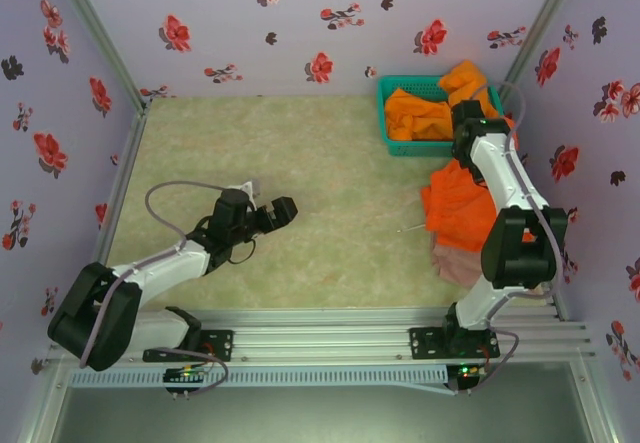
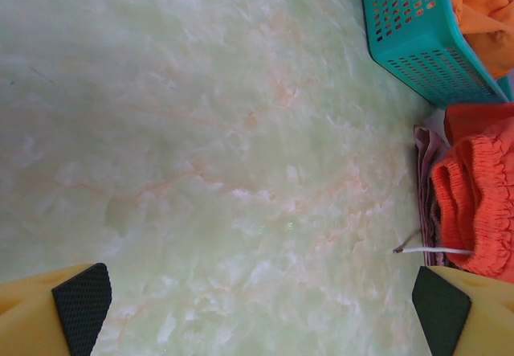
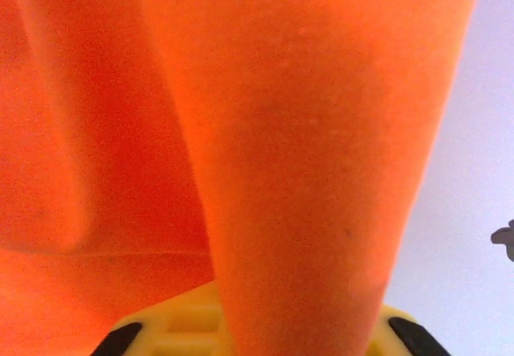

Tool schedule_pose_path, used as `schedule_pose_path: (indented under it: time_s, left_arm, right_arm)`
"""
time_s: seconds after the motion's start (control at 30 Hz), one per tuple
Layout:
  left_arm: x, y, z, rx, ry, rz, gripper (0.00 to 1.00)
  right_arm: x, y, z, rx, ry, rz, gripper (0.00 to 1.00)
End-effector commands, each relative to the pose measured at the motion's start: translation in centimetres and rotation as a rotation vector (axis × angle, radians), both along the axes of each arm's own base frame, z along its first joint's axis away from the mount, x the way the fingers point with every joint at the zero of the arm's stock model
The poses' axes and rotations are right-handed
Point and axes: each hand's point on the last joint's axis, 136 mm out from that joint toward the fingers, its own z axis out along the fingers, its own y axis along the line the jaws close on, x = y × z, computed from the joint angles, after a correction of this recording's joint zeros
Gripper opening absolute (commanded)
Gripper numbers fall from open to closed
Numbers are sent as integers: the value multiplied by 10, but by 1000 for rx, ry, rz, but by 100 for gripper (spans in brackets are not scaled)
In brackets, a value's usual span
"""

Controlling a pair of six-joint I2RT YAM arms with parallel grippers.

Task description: Fold and stack the shorts

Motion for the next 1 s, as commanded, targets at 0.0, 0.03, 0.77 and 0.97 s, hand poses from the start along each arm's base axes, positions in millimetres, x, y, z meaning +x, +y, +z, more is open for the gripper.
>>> schedule_pose_path:
  time_s: [0.0,0.03,0.77,0.97]
  left_arm:
    - [6,-4,12,-29,-30,-4,99]
    - [5,-4,11,-29,-29,-3,99]
    - [-3,3,29,-40,-97,-9,99]
    - [-9,8,38,-26,-110,-15,99]
  right_arm:
    - [0,-22,13,-153,-4,-53,20]
    - [-1,-25,14,-159,-6,-64,20]
    - [97,121,64,931,-697,29,99]
    - [168,100,27,768,-619,-65,99]
